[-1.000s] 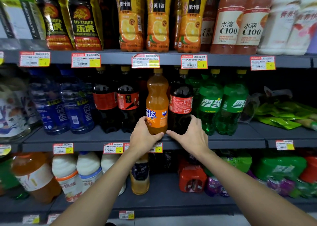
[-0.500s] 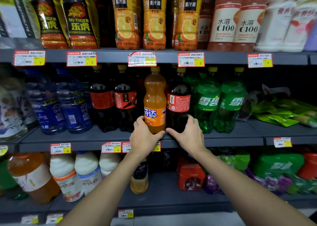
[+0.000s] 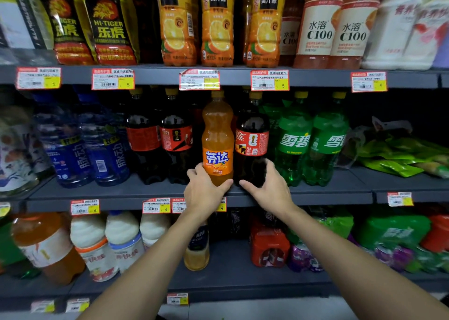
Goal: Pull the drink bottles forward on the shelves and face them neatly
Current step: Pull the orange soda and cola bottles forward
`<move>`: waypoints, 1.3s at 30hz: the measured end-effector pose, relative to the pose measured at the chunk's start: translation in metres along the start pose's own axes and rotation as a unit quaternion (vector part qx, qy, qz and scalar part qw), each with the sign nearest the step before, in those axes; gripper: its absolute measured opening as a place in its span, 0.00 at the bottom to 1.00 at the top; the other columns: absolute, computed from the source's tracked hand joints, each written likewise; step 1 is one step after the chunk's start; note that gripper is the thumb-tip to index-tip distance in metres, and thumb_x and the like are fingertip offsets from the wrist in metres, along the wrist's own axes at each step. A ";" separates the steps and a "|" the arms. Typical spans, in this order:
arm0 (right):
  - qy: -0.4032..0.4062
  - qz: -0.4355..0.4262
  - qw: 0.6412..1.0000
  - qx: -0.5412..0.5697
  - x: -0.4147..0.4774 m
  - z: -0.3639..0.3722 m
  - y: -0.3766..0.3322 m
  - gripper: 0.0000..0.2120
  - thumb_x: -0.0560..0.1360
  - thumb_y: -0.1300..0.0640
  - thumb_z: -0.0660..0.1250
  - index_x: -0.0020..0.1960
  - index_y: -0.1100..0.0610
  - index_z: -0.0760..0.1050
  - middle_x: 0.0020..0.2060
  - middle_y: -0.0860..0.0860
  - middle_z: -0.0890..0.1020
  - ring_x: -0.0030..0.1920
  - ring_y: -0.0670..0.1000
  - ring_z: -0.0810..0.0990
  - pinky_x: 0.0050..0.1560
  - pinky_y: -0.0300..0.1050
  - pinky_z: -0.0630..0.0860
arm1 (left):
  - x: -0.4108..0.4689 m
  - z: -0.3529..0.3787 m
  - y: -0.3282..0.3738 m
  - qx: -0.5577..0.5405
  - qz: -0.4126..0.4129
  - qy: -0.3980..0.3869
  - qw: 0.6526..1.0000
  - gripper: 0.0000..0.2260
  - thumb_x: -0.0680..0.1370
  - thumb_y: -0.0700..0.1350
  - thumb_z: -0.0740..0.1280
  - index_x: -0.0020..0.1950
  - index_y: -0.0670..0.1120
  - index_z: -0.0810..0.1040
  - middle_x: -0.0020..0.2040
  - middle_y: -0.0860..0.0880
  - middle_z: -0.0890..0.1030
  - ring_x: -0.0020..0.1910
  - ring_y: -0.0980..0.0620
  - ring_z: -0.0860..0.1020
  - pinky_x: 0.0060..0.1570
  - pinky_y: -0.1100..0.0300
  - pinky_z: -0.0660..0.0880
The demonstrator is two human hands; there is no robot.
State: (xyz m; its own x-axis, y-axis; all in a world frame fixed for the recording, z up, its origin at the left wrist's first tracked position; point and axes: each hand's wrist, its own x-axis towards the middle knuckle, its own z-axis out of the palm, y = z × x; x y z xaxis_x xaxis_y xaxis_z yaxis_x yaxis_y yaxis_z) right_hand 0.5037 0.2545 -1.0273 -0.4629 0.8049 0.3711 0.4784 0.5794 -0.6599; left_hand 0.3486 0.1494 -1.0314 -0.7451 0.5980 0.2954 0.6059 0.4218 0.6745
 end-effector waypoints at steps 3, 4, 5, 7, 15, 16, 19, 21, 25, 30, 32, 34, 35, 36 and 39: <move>-0.043 -0.019 0.999 -0.020 0.003 -0.010 0.002 0.38 0.68 0.34 0.72 0.72 0.46 0.63 0.58 0.48 0.81 0.58 0.55 0.81 0.55 0.51 0.78 | 0.005 -0.005 -0.007 -0.012 0.019 -0.012 1.000 0.43 0.69 0.64 0.75 0.76 0.48 0.61 0.66 0.47 0.70 0.63 0.45 0.75 0.56 0.51 0.73; -0.027 -0.013 0.999 -0.040 0.003 -0.010 -0.001 0.40 0.66 0.29 0.71 0.71 0.45 0.64 0.59 0.47 0.80 0.59 0.53 0.80 0.55 0.50 0.77 | 0.006 -0.007 -0.008 -0.017 0.029 -0.013 0.999 0.42 0.69 0.63 0.75 0.76 0.49 0.61 0.67 0.48 0.71 0.64 0.46 0.75 0.58 0.51 0.73; 0.001 0.002 0.998 -0.063 0.002 -0.008 -0.005 0.43 0.63 0.25 0.69 0.70 0.46 0.64 0.61 0.47 0.78 0.60 0.52 0.79 0.55 0.51 0.77 | 0.006 -0.008 -0.008 -0.023 0.040 -0.015 0.999 0.41 0.69 0.62 0.76 0.75 0.50 0.62 0.67 0.49 0.73 0.64 0.47 0.75 0.59 0.51 0.73; 0.053 0.034 0.992 -0.106 -0.001 0.003 -0.013 0.49 0.61 0.22 0.68 0.71 0.51 0.65 0.62 0.50 0.73 0.59 0.54 0.79 0.54 0.52 0.77 | 0.005 -0.009 -0.009 -0.036 0.051 -0.020 0.998 0.39 0.69 0.61 0.77 0.74 0.51 0.64 0.65 0.51 0.76 0.64 0.49 0.75 0.59 0.51 0.74; -0.004 -0.031 1.000 -0.007 0.009 -0.005 0.001 0.40 0.69 0.38 0.75 0.73 0.51 0.64 0.65 0.50 0.75 0.65 0.55 0.75 0.63 0.48 0.72 | 0.004 -0.011 -0.009 -0.059 0.036 -0.011 0.998 0.41 0.69 0.58 0.78 0.75 0.49 0.64 0.67 0.50 0.76 0.65 0.49 0.75 0.61 0.50 0.75; -0.012 -0.035 0.999 -0.011 0.010 -0.009 0.002 0.41 0.68 0.36 0.74 0.74 0.49 0.62 0.66 0.49 0.76 0.66 0.54 0.75 0.63 0.50 0.74 | 0.003 -0.010 -0.009 -0.060 0.034 -0.010 0.998 0.41 0.69 0.58 0.78 0.75 0.48 0.63 0.67 0.49 0.75 0.65 0.49 0.74 0.62 0.50 0.75; -0.011 -0.008 0.998 -0.064 0.006 -0.007 -0.003 0.48 0.61 0.25 0.71 0.73 0.47 0.61 0.67 0.47 0.76 0.65 0.53 0.76 0.60 0.54 0.77 | 0.002 -0.009 -0.007 -0.059 0.035 -0.010 0.998 0.41 0.69 0.58 0.78 0.75 0.48 0.63 0.68 0.49 0.75 0.65 0.48 0.74 0.61 0.49 0.75; 0.001 0.015 0.997 -0.081 0.005 0.001 -0.005 0.51 0.61 0.25 0.72 0.74 0.50 0.62 0.66 0.50 0.75 0.64 0.55 0.76 0.60 0.55 0.77 | 0.002 -0.009 -0.008 -0.056 0.038 -0.011 0.998 0.41 0.69 0.58 0.78 0.75 0.48 0.63 0.68 0.49 0.75 0.65 0.48 0.74 0.61 0.50 0.75; -0.024 -0.017 0.999 -0.027 0.011 -0.005 0.003 0.41 0.66 0.36 0.76 0.71 0.49 0.64 0.64 0.49 0.78 0.64 0.54 0.76 0.62 0.52 0.76 | 0.004 -0.011 -0.010 -0.047 0.044 -0.026 0.998 0.41 0.69 0.57 0.78 0.75 0.49 0.62 0.68 0.49 0.75 0.65 0.48 0.75 0.62 0.47 0.76; -0.082 -0.035 0.991 -0.099 0.016 -0.021 0.005 0.46 0.65 0.32 0.73 0.73 0.48 0.57 0.64 0.50 0.79 0.62 0.57 0.79 0.57 0.53 0.78 | 0.008 -0.012 -0.011 -0.041 0.054 -0.039 0.997 0.42 0.68 0.57 0.79 0.75 0.49 0.61 0.67 0.49 0.75 0.63 0.48 0.76 0.60 0.49 0.76; -0.064 -0.049 0.988 -0.130 0.012 -0.019 0.008 0.46 0.63 0.30 0.74 0.72 0.47 0.60 0.64 0.49 0.78 0.62 0.57 0.79 0.55 0.52 0.78 | 0.011 -0.014 -0.014 -0.048 0.059 -0.051 0.996 0.43 0.68 0.57 0.79 0.75 0.49 0.60 0.67 0.50 0.76 0.64 0.48 0.76 0.61 0.48 0.76; -0.053 -0.061 0.988 -0.133 0.009 -0.016 0.012 0.44 0.65 0.31 0.74 0.72 0.48 0.62 0.64 0.49 0.76 0.63 0.55 0.78 0.57 0.52 0.77 | 0.013 -0.017 -0.017 -0.054 0.069 -0.069 0.994 0.44 0.68 0.56 0.80 0.76 0.49 0.60 0.67 0.50 0.76 0.64 0.49 0.76 0.63 0.47 0.76; -0.052 -0.062 0.989 -0.125 0.008 -0.015 0.013 0.43 0.66 0.33 0.74 0.73 0.48 0.62 0.63 0.49 0.76 0.63 0.55 0.77 0.58 0.52 0.77 | 0.015 -0.018 -0.019 -0.053 0.077 -0.076 0.993 0.44 0.68 0.56 0.80 0.76 0.49 0.60 0.67 0.50 0.76 0.64 0.49 0.76 0.63 0.47 0.76; -0.053 -0.063 0.990 -0.118 0.008 -0.014 0.014 0.41 0.67 0.34 0.74 0.73 0.48 0.63 0.63 0.50 0.76 0.63 0.55 0.77 0.58 0.52 0.77 | 0.015 -0.019 -0.020 -0.051 0.085 -0.080 0.992 0.43 0.68 0.55 0.80 0.76 0.50 0.60 0.67 0.50 0.76 0.63 0.49 0.76 0.63 0.47 0.76; -0.071 -0.076 0.987 -0.119 0.011 -0.016 0.013 0.40 0.69 0.36 0.74 0.74 0.48 0.62 0.64 0.50 0.76 0.64 0.56 0.76 0.60 0.52 0.76 | 0.016 -0.020 -0.022 -0.045 0.106 -0.085 0.990 0.42 0.68 0.54 0.80 0.75 0.51 0.61 0.66 0.51 0.77 0.62 0.50 0.77 0.63 0.49 0.76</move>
State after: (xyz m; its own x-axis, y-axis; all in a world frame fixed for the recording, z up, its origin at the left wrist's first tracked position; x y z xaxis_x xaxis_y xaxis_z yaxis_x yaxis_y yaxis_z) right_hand 0.5166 0.2733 -1.0219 -0.6352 0.6899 0.3472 0.5491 0.7195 -0.4253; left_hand 0.3182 0.1361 -1.0278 -0.5413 0.7760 0.3238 0.7104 0.2160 0.6699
